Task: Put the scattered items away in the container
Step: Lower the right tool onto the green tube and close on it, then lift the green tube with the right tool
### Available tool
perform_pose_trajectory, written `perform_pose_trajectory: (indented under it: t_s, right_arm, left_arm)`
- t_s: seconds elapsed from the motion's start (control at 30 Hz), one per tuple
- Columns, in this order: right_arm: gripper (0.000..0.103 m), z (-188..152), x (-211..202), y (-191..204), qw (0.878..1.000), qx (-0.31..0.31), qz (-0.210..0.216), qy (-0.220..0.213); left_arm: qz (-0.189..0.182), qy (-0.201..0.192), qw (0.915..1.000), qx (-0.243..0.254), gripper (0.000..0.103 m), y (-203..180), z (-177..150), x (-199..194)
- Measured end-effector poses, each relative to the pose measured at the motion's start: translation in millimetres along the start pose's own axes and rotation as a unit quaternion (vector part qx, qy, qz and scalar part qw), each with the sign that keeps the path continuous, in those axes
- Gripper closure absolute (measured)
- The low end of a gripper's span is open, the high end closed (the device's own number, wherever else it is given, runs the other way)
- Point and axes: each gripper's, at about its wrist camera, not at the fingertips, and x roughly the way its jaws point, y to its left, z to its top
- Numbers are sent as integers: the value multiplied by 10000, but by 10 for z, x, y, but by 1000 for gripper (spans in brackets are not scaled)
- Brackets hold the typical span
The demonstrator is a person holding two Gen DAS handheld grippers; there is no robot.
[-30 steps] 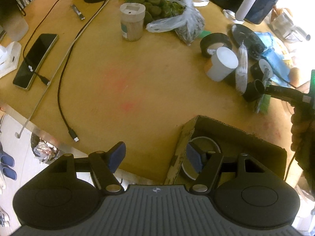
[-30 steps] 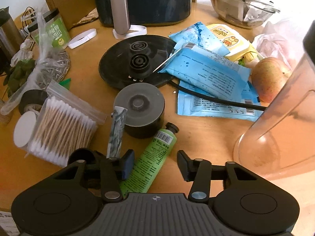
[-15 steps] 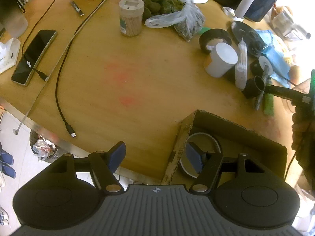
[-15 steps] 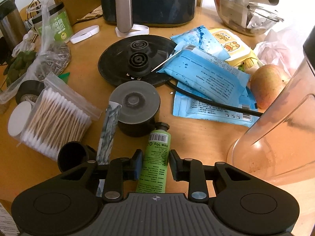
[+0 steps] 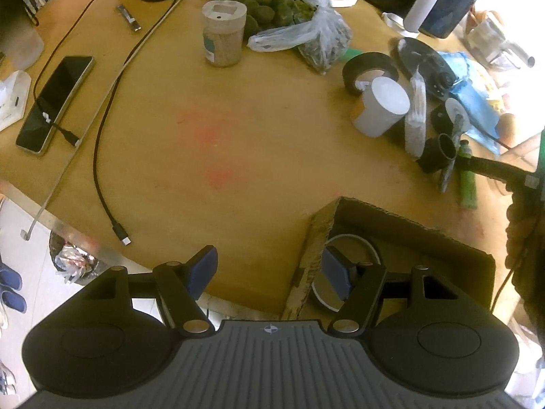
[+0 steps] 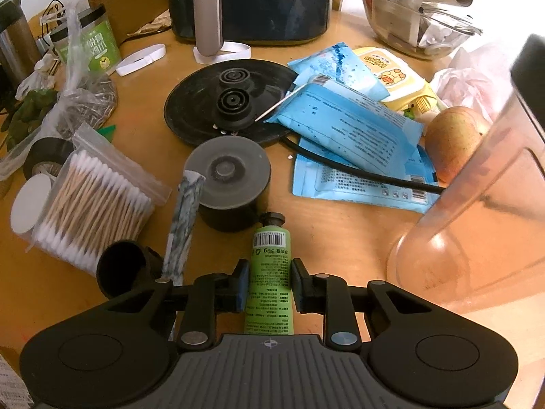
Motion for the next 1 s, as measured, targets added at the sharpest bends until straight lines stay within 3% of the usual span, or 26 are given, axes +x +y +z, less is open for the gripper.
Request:
perform_pose_trajectory:
  t_s: [0.63, 1.0]
  right_arm:
    - [74, -248, -515, -105, 9991, 380, -97, -154]
    - [74, -326, -875, -67, 9951, 959, -236, -91]
  left_arm:
    - [-411, -215, 9976, 523, 36, -176, 248, -20]
    - [-728, -385, 9906, 1094, 36, -332, 464, -6]
